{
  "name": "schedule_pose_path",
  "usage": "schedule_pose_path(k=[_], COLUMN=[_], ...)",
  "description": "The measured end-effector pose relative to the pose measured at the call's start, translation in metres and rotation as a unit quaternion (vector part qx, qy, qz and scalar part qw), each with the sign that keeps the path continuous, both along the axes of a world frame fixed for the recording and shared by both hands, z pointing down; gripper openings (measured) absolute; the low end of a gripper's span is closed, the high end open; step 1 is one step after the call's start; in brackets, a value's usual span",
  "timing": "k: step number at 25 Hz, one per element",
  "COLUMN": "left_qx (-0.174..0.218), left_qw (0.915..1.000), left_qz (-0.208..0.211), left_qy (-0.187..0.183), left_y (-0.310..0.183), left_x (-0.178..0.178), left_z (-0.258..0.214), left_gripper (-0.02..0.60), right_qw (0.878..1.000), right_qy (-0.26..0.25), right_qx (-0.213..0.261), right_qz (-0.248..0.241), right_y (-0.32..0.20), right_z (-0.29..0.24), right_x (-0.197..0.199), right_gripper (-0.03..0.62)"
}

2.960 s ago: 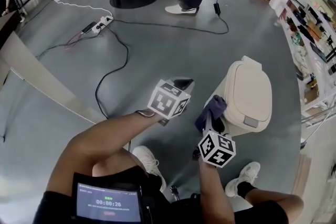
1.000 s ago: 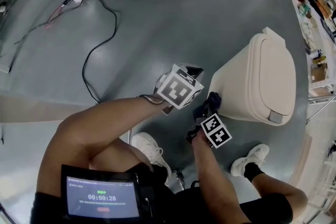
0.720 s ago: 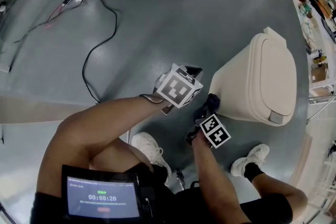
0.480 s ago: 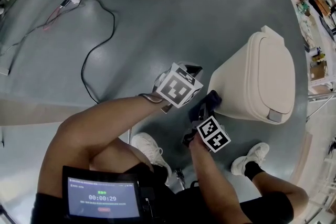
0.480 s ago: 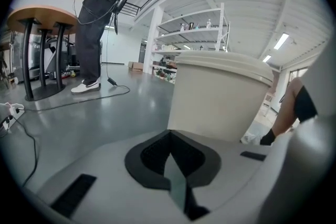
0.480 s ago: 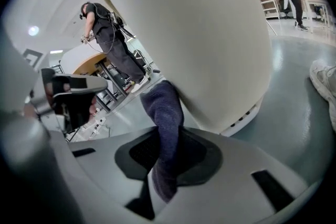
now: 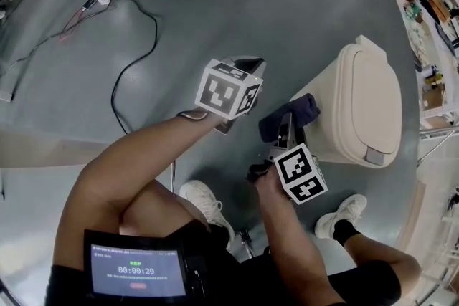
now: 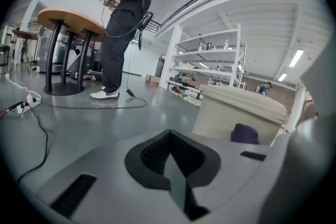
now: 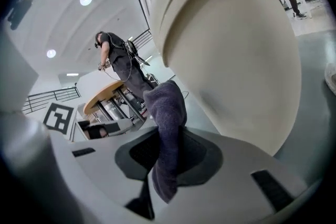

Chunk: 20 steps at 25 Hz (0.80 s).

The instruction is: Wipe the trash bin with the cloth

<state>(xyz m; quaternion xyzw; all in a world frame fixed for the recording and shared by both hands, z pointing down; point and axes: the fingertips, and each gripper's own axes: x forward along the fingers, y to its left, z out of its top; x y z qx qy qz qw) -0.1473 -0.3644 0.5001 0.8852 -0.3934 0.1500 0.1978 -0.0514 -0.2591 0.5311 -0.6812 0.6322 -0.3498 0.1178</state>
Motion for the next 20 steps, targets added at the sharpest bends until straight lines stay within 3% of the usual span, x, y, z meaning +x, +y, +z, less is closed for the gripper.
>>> schedule_pose_path(k=[3,10,20], left_qx=[0.0,0.011,0.017], left_qw=[0.9999,0.9996,0.9981], left_qz=[-0.01,0.017,0.052], left_qy=[0.0,-0.018,-0.028], left_y=[-0.003,0.006,0.002], left_x=[-0.01,0.005,0.023], left_z=[-0.001,0.01,0.011], left_gripper=[-0.002,-0.003,-0.003], right_qw=[0.999,0.996,0.992], right_qy=[-0.011,-0.033,-0.017], right_qx=[0.015,0.025,-0.027], right_qz=[0.027,0.085,0.124], right_y=[-0.016,-0.039,-0.041], right_z=[-0.014,-0.017,0.025], right_x=[0.002,0.024,0.038], right_gripper=[0.075,0.075,0.075])
